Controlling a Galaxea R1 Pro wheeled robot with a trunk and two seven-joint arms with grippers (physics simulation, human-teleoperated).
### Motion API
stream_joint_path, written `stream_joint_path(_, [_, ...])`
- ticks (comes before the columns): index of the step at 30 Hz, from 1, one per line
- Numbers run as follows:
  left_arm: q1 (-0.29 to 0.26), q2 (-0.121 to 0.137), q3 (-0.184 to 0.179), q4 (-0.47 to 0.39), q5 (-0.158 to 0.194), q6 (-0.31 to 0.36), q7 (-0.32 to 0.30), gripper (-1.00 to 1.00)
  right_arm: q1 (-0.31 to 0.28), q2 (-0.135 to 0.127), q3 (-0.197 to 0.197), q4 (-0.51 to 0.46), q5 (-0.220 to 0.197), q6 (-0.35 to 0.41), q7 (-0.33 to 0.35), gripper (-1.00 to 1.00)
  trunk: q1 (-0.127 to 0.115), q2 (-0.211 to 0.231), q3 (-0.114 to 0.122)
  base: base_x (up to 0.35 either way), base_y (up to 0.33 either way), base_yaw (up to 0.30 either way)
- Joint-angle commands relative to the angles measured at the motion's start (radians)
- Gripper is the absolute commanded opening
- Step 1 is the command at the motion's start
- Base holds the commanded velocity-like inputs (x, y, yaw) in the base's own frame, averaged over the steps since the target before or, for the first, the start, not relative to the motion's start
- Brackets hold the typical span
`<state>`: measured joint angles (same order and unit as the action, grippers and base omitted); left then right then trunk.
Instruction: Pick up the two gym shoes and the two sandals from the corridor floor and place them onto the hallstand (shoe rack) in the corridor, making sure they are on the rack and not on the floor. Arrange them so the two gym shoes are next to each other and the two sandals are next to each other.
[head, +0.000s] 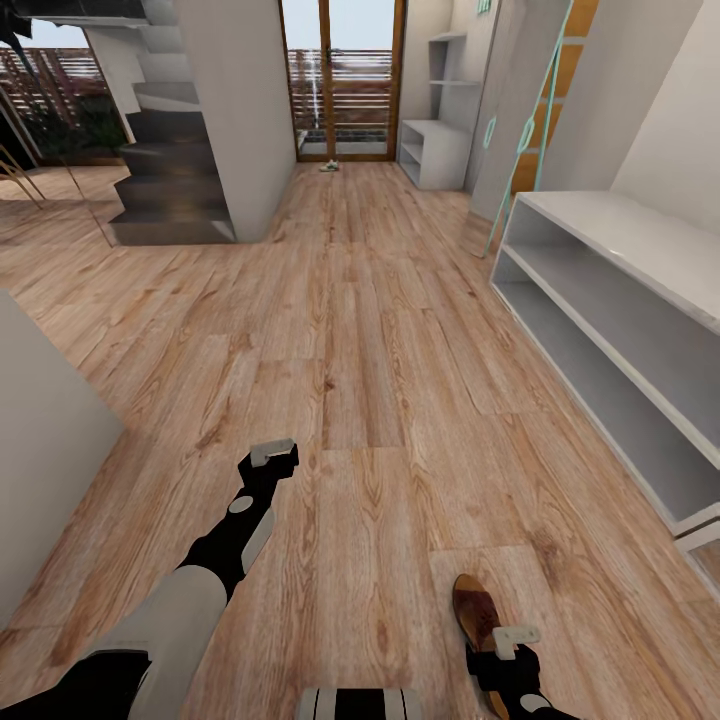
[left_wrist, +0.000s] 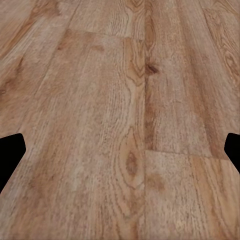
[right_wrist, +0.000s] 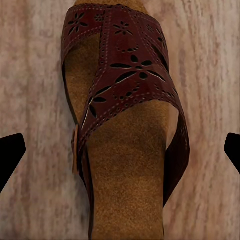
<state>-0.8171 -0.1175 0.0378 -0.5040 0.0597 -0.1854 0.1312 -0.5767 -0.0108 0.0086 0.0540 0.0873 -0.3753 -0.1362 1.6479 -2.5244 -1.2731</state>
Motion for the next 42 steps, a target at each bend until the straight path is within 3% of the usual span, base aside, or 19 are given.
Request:
stream_joint_path(1, [-0.001,-0.001,0.002,0.001,0.006,-0.004,-0.001,1.00,-0.002,0.000,0.001,0.004,0.009,-0.005,-0.007,1.00,0.000,0.000,-0.001,-0.005,0.000,0.000])
stream_joint_path(35, [-0.001,-0.001,0.002,0.001,0.006,-0.004,-0.001,1.00,-0.002,0.000,0.001,0.004,0.009,-0.005,-0.007,1.00,0.000,0.000,-0.001,-0.026,0.000,0.000])
stream_joint_path(42, [-0.001,-0.001,0.002,0.000,0.006,-0.004,-0.001,1.00,-0.002,0.000,0.001,0.004,0.009,-0.005,-0.007,1.00,0.002,-0.001,-0.020,-0.002,0.000,0.000])
